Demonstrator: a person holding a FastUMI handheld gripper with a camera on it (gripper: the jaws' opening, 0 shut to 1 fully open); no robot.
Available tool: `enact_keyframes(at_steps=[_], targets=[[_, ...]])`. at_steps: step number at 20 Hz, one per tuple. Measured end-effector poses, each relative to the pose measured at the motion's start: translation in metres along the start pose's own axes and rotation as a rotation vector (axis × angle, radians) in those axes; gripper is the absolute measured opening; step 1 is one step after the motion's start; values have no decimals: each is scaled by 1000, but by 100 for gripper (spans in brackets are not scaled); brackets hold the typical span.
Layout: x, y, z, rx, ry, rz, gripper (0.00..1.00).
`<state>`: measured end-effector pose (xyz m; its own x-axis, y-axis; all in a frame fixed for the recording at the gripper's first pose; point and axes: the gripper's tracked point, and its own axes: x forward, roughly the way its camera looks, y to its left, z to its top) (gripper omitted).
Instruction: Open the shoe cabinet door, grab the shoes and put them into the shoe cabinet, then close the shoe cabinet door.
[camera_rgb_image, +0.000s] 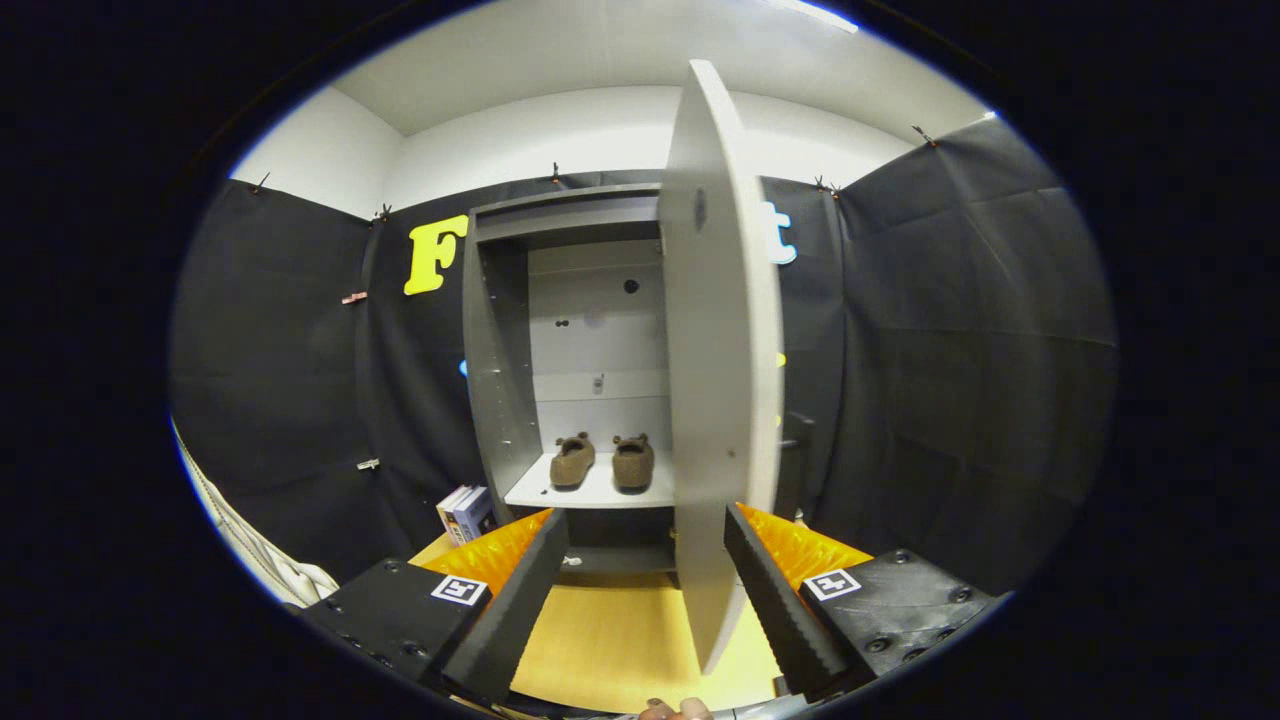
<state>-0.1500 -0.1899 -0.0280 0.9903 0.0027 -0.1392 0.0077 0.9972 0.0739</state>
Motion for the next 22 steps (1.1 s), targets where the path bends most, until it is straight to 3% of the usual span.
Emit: enact_keyframes(at_steps=[6, 13, 17, 22], targets=[[0, -84, -15, 18, 28, -88, 99], [54, -156, -19, 74, 24, -120, 98], [102, -176, -23, 67, 33, -110, 98], [144, -167, -17, 53, 36, -49, 98]])
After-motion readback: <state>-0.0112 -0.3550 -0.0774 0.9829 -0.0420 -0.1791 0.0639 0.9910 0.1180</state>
